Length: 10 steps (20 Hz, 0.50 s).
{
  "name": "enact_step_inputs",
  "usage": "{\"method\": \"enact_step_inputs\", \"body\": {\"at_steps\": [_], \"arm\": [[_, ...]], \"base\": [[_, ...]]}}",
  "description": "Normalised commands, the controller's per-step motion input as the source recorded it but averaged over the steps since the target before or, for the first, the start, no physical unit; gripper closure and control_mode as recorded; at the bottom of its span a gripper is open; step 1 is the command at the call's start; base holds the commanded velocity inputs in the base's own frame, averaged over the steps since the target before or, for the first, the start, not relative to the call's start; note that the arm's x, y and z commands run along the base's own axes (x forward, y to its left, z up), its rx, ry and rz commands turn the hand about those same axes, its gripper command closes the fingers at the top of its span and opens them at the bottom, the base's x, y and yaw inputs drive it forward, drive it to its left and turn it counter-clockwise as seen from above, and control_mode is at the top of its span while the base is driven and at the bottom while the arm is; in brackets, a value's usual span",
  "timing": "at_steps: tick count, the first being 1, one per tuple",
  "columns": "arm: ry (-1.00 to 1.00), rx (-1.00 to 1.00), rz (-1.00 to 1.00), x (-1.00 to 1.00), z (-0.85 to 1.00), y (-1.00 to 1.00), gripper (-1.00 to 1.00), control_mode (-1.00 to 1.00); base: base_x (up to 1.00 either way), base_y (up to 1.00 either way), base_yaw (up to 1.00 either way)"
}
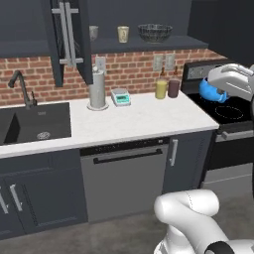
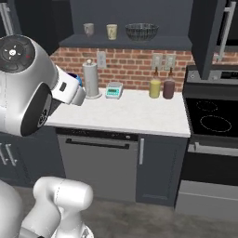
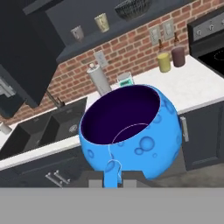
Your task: Gather all objects into one cabinet and sort the glasses and bowls to opposite sides.
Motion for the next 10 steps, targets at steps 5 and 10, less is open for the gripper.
{"method": "enact_step_inputs", "body": {"at_steps": [5, 10], "arm": [[0.00, 0.00, 0.00, 0.00, 0.00, 0.00, 1.00, 1.00], [0.00, 0.00, 0.00, 0.00, 0.00, 0.00, 1.00, 1.00]], "base": [[0.61, -0.19, 0.00], [0.56, -0.08, 0.00]]}}
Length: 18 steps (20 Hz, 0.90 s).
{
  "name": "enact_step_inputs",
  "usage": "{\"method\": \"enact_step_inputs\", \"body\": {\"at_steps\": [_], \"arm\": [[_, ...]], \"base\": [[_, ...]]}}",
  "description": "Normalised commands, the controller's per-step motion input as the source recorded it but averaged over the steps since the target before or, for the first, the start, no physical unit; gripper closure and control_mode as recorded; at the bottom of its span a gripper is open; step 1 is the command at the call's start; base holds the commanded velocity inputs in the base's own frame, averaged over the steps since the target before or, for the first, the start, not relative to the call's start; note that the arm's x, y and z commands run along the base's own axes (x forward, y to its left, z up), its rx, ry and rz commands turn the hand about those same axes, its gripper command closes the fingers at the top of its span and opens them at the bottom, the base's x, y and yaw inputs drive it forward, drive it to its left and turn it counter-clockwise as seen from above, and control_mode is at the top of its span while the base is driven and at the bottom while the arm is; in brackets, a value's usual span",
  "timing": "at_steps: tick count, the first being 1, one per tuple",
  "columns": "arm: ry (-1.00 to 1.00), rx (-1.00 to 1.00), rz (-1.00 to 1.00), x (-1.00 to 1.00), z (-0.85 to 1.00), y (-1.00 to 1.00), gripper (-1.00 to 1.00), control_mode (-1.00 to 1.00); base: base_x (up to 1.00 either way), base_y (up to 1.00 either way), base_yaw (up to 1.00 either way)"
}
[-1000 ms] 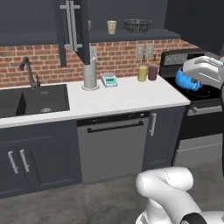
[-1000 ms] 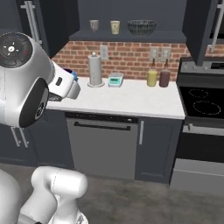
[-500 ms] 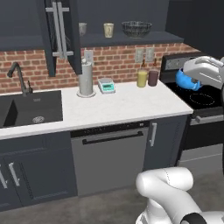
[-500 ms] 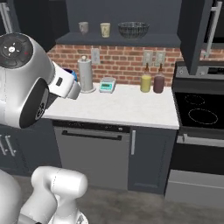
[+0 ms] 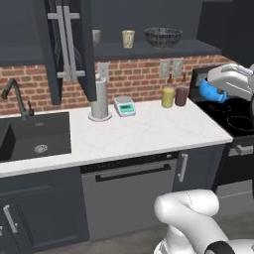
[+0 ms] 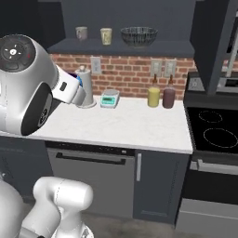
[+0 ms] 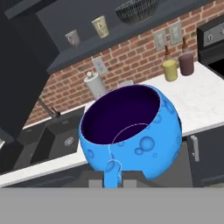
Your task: Gather all objects into one cabinet and sort the glasses and bowls to opposite sides.
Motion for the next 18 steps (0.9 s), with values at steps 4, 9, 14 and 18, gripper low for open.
{"method": "enact_step_inputs", "body": {"at_steps": [4, 9, 14, 18], "arm": [[0.00, 0.00, 0.00, 0.00, 0.00, 0.00, 1.00, 1.00], [0.00, 0.00, 0.00, 0.00, 0.00, 0.00, 1.00, 1.00], [0.00, 0.00, 0.00, 0.00, 0.00, 0.00, 1.00, 1.00], [0.00, 0.00, 0.00, 0.00, 0.00, 0.00, 1.00, 1.00]], "base": [[0.50, -0.04, 0.00], [0.51, -0.08, 0.00], [0.52, -0.06, 0.00], [0.47, 0.00, 0.00]]}}
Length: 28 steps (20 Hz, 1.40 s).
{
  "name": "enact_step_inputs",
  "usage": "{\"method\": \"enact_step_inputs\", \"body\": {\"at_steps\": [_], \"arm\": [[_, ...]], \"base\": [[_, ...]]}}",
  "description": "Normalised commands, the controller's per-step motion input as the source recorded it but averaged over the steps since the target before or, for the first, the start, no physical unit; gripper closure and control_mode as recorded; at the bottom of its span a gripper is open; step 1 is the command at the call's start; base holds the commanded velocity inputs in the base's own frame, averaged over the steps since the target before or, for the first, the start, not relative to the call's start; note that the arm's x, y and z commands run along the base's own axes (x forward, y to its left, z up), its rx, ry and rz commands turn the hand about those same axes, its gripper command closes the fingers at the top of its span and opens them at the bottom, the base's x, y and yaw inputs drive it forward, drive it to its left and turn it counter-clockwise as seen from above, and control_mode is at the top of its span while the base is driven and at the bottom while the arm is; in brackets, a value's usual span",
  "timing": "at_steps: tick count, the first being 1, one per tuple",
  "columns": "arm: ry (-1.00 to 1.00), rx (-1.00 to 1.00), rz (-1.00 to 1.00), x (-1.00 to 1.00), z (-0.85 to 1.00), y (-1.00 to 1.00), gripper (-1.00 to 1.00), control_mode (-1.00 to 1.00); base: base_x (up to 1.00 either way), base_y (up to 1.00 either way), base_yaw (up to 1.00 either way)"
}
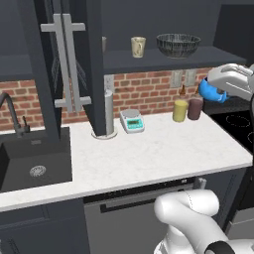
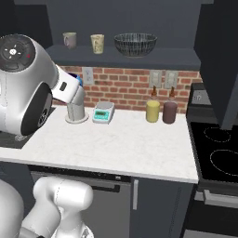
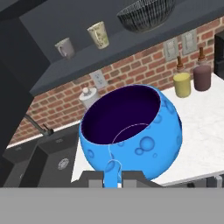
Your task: Gather all objects into one cabinet and sort the glasses and bowls to opposite sides.
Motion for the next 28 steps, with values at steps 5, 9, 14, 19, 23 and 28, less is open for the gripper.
{"method": "enact_step_inputs", "body": {"at_steps": [5, 9, 14, 19, 23, 28], "arm": [[0.00, 0.00, 0.00, 0.00, 0.00, 0.00, 1.00, 1.00], [0.00, 0.00, 0.00, 0.00, 0.00, 0.00, 1.00, 1.00], [0.00, 0.00, 0.00, 0.00, 0.00, 0.00, 1.00, 1.00], [0.00, 0.00, 0.00, 0.07, 0.29, -0.05, 1.00, -1.00], [0.00, 0.00, 0.00, 0.06, 0.67, -0.26, 1.00, -1.00], [0.01, 0.00, 0.03, 0.02, 0.34, -0.30, 1.00, -1.00]], "base": [[0.26, 0.00, 0.00], [0.00, 0.00, 0.00], [0.00, -0.01, 0.00], [0.00, 0.00, 0.00], [0.00, 0.00, 0.00], [0.00, 0.00, 0.00]]}}
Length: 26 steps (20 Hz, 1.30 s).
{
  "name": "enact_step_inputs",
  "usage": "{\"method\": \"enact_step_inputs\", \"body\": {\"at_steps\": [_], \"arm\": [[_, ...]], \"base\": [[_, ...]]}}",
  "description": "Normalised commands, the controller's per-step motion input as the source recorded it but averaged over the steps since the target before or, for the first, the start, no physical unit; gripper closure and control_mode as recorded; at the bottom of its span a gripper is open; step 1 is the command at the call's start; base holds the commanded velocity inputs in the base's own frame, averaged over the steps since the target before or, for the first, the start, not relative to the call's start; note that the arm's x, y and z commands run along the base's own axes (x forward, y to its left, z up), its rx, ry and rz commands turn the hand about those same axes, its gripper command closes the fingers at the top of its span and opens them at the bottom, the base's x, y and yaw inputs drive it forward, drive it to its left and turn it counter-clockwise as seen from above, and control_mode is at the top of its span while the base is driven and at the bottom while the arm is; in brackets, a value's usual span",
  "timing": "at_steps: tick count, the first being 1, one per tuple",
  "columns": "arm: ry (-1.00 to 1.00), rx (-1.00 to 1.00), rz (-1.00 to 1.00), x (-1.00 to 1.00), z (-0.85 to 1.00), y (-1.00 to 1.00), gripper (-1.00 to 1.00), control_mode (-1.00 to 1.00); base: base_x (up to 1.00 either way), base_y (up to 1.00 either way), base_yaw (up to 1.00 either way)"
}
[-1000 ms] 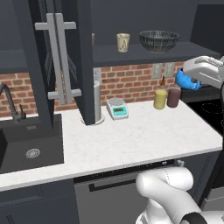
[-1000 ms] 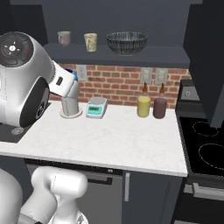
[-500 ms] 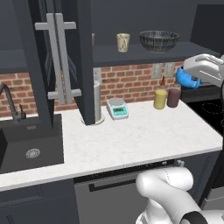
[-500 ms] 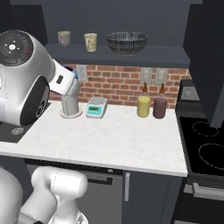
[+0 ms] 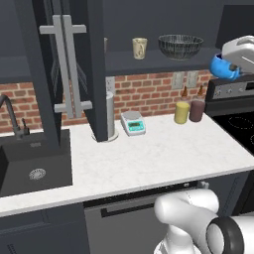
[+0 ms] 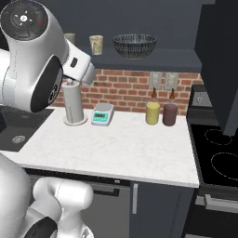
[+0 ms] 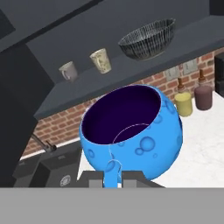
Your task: Gather all objects into one cabinet and sort the glasses and bowls to opposite sides.
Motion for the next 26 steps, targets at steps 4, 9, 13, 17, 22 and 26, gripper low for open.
{"method": "enact_step_inputs", "body": {"at_steps": [4, 9, 13, 17, 22, 26], "arm": [[0.09, -0.08, 0.10, 0.15, 0.00, 0.01, 1.00, -1.00], [0.05, -0.11, 0.09, 0.39, 0.08, 0.02, 1.00, -1.00], [0.03, -0.13, 0.08, 0.36, 0.09, 0.24, 1.00, -1.00], [0.04, -0.17, 0.09, 0.10, 0.00, 0.58, 1.00, -1.00], [0.04, -0.12, 0.10, 0.19, 0.00, 0.60, 1.00, -1.00], [0.01, -0.04, 0.02, 0.27, 0.00, 0.53, 1.00, -1.00]], "base": [[0.00, 0.00, 0.00], [0.00, 0.00, 0.00], [0.00, 0.00, 0.00], [0.00, 0.00, 0.00], [0.00, 0.00, 0.00], [0.00, 0.00, 0.00]]}}
